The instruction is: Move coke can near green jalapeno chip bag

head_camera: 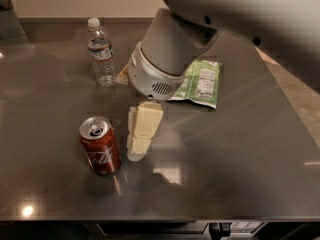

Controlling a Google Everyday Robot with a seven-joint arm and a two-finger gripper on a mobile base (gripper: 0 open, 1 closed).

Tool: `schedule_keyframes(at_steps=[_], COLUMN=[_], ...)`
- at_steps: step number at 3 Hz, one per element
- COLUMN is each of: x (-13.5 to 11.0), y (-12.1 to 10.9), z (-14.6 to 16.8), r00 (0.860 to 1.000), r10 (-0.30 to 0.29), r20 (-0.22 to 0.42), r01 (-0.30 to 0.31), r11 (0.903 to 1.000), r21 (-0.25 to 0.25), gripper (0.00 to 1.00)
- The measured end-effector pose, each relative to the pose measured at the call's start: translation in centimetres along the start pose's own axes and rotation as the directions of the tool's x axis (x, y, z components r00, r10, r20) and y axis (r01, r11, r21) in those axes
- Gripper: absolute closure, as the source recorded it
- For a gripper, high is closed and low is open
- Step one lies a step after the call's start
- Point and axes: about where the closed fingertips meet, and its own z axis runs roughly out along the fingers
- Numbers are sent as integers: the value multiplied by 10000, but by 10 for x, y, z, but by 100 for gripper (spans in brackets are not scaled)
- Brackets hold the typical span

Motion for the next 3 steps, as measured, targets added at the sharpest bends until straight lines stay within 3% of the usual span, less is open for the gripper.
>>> schedule_keyframes(at_steps=[2, 3], x=[-25, -30], y=[10, 13], z=[33, 41], r00=[9978, 9965], r10=[-648, -803], r20=[152, 213], r01=[659, 822], r11=[9944, 9905], r21=[-830, -1101], gripper=[0, 18])
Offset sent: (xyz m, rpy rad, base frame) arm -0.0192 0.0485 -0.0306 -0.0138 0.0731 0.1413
